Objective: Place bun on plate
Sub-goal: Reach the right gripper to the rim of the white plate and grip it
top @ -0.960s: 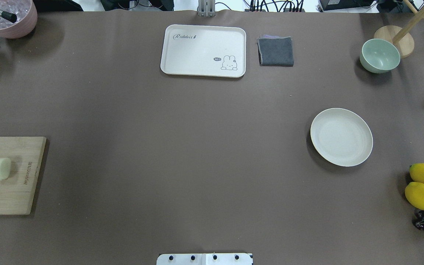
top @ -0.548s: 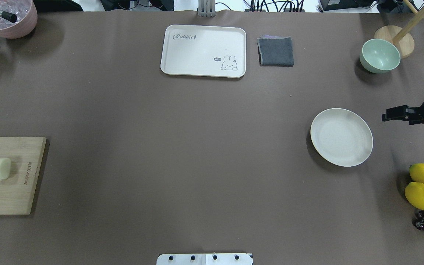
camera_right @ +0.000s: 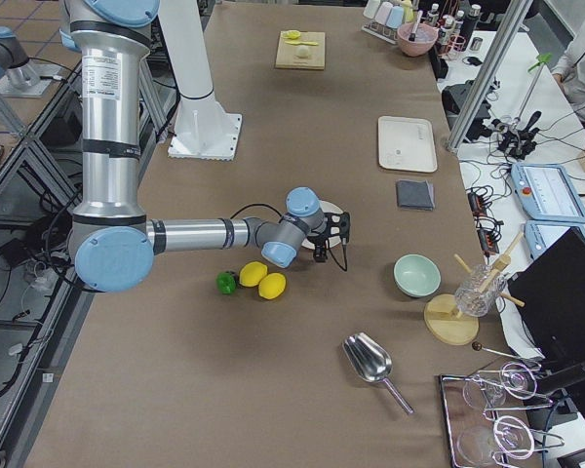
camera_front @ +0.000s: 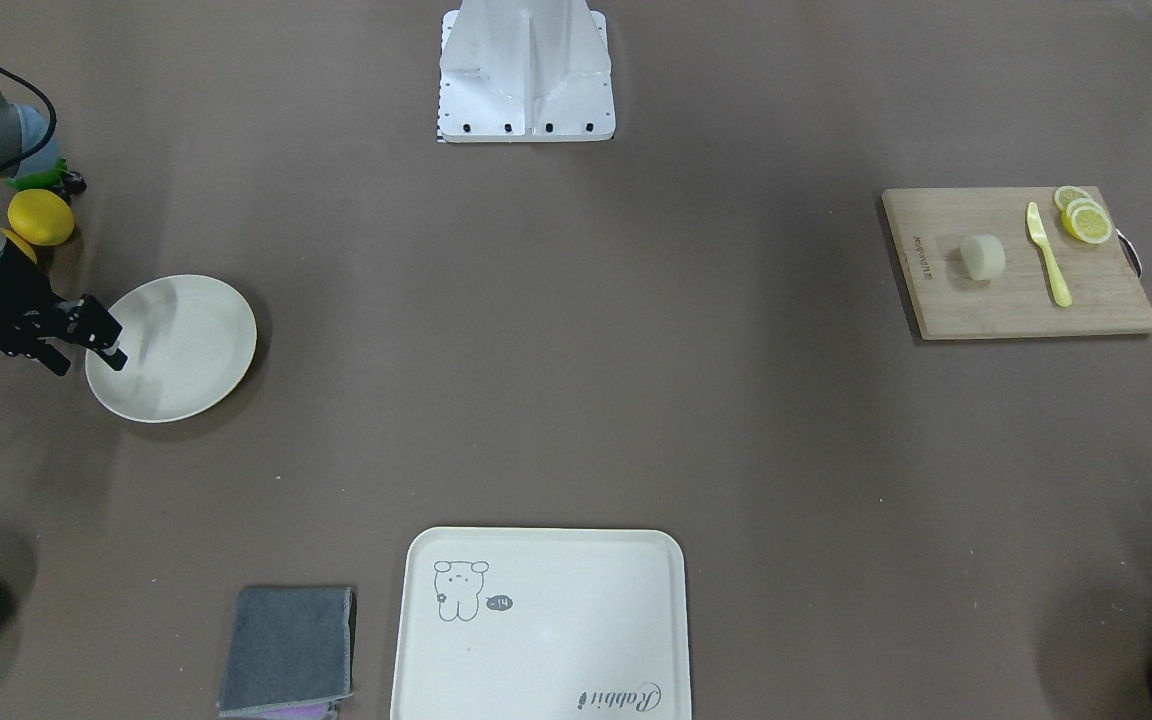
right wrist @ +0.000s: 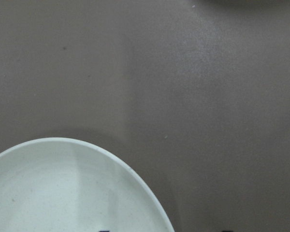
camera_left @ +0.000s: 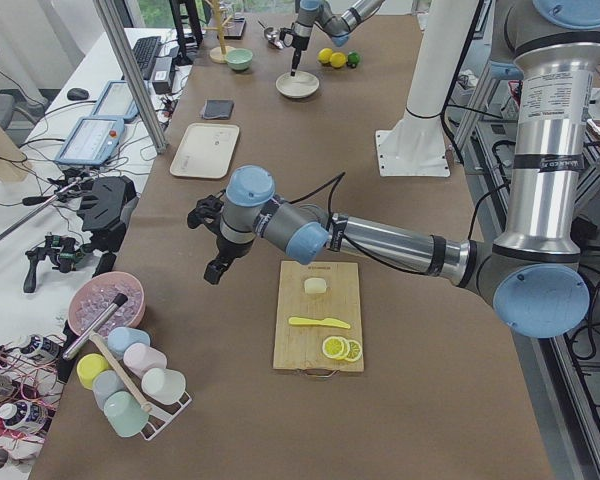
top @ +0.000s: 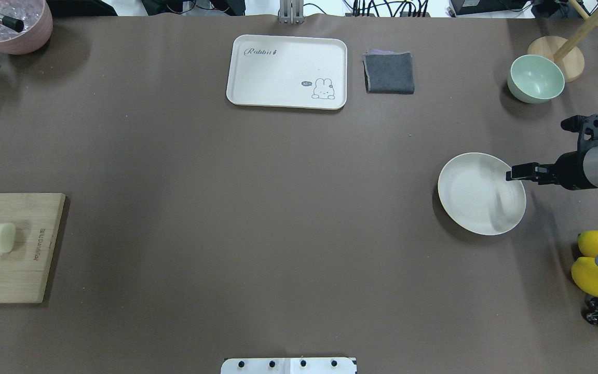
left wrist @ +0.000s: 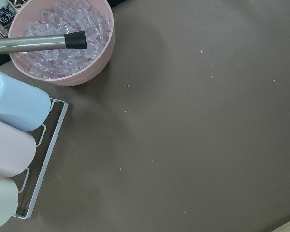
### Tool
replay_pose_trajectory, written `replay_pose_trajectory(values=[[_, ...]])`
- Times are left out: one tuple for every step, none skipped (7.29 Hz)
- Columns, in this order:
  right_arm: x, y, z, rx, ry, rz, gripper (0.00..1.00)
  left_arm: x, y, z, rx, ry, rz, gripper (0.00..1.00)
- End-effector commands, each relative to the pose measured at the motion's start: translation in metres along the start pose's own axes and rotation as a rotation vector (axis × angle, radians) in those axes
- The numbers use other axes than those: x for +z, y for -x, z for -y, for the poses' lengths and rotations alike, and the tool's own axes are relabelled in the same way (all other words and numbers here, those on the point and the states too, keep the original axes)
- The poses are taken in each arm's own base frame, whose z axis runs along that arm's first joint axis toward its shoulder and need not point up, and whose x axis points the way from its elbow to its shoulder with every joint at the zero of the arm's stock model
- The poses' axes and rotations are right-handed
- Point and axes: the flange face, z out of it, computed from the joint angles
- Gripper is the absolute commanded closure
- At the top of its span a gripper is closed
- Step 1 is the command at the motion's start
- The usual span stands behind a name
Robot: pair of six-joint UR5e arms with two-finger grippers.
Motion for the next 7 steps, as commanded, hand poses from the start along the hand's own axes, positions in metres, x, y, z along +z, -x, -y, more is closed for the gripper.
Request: replay_pose_trajectory(values=[[0.002,-0.002,-0.007,0.011,0.012,0.000,0.89,0.000,0.000,0.000,-0.001,0.000,0.000,0.02],[-0.001,-0.010,-0.014,0.015,0.022,-0.007,1.00,0.001,-0.002,0.001,-0.014,-0.002,-0.002,0.02],[-0.008,-0.003,-0.014,0.009,0.022,0.010,1.00,0.005,-0.008,0.003,-0.023,-0.016,-0.011,0.02],[-0.010,0.001,-0.014,0.012,0.023,0.018,1.00,0.008,-0.013,0.003,-0.035,-0.032,-0.018,0.02],[-0.013,0.019,-0.011,0.081,0.019,0.042,1.00,0.008,-0.013,0.001,-0.039,-0.031,-0.019,0.02],[-0.014,0.045,-0.009,0.129,0.014,0.075,1.00,0.008,-0.013,0.002,-0.049,-0.027,-0.019,0.02],[-0.010,0.072,-0.003,0.165,0.010,0.109,1.00,0.008,-0.013,0.002,-0.075,-0.027,-0.019,0.02]])
